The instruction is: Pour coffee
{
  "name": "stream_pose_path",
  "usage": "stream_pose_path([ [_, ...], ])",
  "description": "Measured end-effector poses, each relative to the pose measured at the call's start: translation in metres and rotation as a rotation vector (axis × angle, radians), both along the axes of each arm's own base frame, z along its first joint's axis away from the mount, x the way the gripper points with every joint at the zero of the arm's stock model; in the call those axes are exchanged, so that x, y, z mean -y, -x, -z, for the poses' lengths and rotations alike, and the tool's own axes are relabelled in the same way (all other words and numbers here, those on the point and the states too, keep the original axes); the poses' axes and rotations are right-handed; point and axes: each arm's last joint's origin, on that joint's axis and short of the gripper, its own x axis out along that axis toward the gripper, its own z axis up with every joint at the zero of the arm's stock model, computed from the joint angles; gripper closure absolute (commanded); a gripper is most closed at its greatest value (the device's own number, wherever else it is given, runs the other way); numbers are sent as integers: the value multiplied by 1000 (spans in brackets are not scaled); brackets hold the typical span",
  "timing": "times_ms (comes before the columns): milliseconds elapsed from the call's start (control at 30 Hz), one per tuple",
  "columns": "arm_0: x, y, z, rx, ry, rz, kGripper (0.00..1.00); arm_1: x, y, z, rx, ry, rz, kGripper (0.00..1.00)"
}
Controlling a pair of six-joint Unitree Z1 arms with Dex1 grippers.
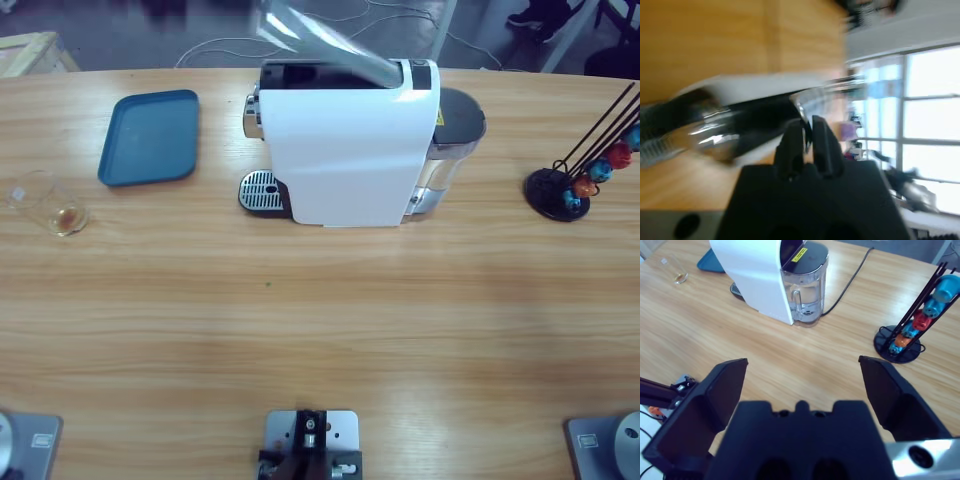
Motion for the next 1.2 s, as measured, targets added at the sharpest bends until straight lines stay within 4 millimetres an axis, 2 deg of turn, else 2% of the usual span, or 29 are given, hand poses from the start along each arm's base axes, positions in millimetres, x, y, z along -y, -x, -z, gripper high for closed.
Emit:
stream_pose_path([
  [33,7,9,-28,68,50,24,848,1,-1,0,6,8,17,0],
  [67,11,18,-52,126,88,39,302,2,-1,0,13,18,38,0],
  [100,13,26,-72,179,113,48,42,3,-2,0,21,28,59,0],
  [133,16,36,-88,238,125,63,13,4,-2,-1,26,33,72,0],
  [200,20,55,-101,366,94,124,13,5,-3,-2,36,43,96,0],
  [267,21,73,-98,516,-44,168,11,7,-4,-3,53,60,137,25],
  [333,17,92,-84,655,-270,155,3,9,-6,-6,88,68,198,66],
  [400,10,110,-61,790,-529,159,13,10,-10,-12,133,63,286,90],
  [500,-7,127,-33,833,-715,178,11,8,-30,-19,157,89,420,202],
  [667,-26,155,-19,803,-716,183,0,3,-91,-17,120,99,502,207],
  [733,-26,163,-16,770,-689,178,0,-1,-116,-4,112,70,482,212],
  [800,-23,170,-13,742,-665,184,0,-3,-137,18,87,48,485,301],
  [867,-21,176,-11,727,-652,195,0,-2,-147,37,53,40,506,331],
  [967,-19,179,-10,717,-641,197,0,1,-152,52,20,42,527,339],
  [1033,-19,179,-10,715,-639,196,0,1,-154,57,15,42,529,364],
  [1067,-19,179,-10,715,-639,196,0,1,-156,59,13,41,531,407],
  [1200,-19,179,-10,714,-639,195,0,3,-163,62,14,31,553,440],
])
